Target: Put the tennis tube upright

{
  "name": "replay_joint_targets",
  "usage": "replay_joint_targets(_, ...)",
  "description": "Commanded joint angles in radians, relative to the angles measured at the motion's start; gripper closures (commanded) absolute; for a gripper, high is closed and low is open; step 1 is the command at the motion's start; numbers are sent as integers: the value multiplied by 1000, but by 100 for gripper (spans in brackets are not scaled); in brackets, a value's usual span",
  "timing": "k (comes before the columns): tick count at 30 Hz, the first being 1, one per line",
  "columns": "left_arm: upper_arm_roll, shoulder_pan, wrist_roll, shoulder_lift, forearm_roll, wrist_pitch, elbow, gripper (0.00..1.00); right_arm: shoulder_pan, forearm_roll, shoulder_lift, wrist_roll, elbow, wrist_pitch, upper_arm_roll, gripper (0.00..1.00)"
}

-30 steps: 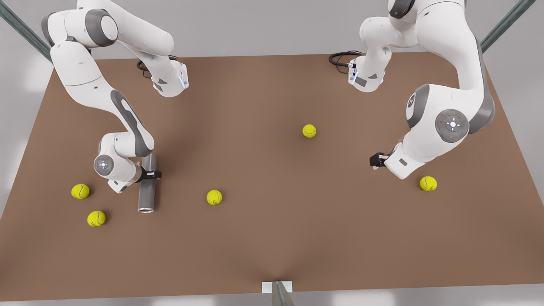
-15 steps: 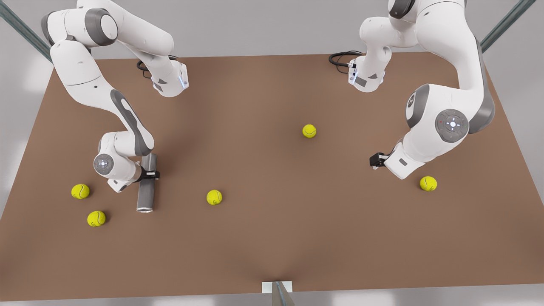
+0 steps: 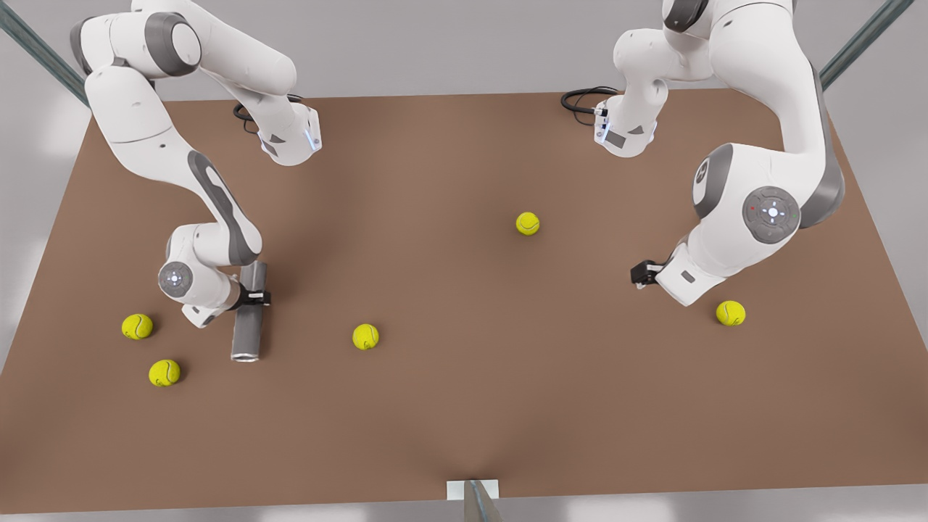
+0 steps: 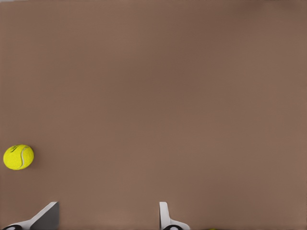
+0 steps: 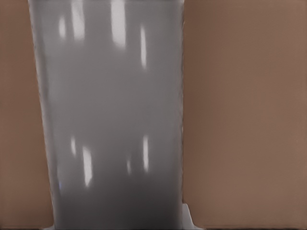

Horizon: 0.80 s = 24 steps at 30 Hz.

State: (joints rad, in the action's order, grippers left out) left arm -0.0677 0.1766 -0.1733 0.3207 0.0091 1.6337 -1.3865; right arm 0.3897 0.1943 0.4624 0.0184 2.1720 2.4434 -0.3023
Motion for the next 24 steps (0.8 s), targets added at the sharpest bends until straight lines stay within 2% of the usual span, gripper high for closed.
replay_joint_targets(1,0,-2,0,0,0,0,1,1,0,4,-4,0,3,-3,0,29)
replay_joint_targets(8,0,-2,0,0,0,0,0,1,0,4,-113,-15,5,-93,-18,29)
replay_joint_targets(14,0,-2,0,0,0,-3,0,1,-17,0,-162,-172,-70,-149,-116,29)
replay_joint_targets(20,-1,0,0,1,0,0,0,1,-28,-13,-159,-173,-129,-195,-233,29)
replay_joint_targets(21,0,0,0,1,0,0,0,1,-38,-13,-159,-173,-129,-192,-273,29)
replay_joint_targets(24,-1,0,0,0,0,0,0,1,-210,-12,-145,-173,-169,-210,-273,29)
